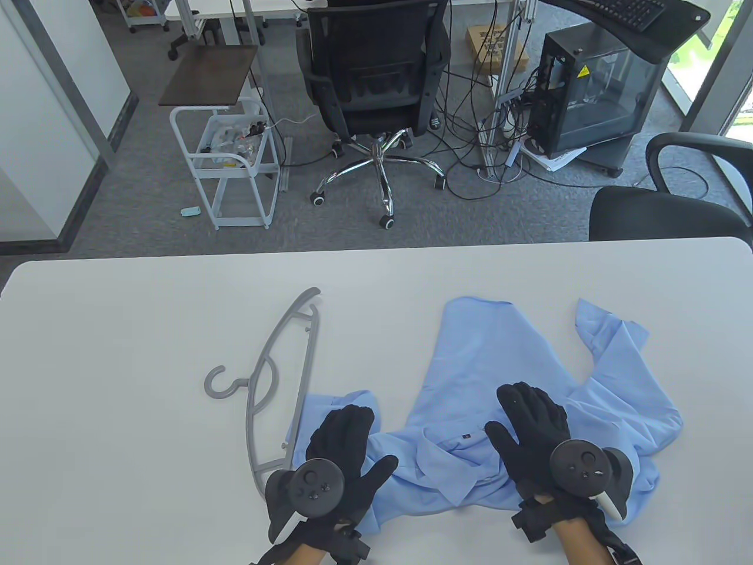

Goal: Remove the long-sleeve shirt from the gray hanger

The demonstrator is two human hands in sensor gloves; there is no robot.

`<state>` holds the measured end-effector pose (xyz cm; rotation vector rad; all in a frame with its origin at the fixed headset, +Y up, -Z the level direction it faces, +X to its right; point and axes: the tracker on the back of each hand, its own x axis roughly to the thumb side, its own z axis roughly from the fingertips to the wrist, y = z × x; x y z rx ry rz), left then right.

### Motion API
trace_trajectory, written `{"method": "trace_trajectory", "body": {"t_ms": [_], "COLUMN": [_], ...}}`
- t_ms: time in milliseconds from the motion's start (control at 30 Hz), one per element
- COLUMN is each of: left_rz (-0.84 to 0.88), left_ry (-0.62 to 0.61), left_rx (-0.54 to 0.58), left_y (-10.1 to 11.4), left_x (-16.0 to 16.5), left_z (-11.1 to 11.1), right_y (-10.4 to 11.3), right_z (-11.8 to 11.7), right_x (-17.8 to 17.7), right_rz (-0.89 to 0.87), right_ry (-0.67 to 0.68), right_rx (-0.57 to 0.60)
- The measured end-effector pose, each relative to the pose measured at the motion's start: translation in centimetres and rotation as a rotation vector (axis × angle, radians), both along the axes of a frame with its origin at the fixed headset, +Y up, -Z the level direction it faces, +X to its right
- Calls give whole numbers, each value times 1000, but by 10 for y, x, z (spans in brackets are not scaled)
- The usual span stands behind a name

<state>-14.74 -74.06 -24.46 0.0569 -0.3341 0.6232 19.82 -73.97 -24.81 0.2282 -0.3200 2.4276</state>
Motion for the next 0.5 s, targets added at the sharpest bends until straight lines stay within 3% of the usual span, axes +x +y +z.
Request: {"method": "trace_trajectory", "body": {"t_ms": [500], "left_rz": [-4], "left_ry": [0], "left_rx": [-3], "left_y": [-1], "left_x": [1], "left_z": [0], "right_y": [0], "right_z": [0], "right_x": [0], "right_rz": [0], "right_ry": [1], "right_rx": [-1]}}
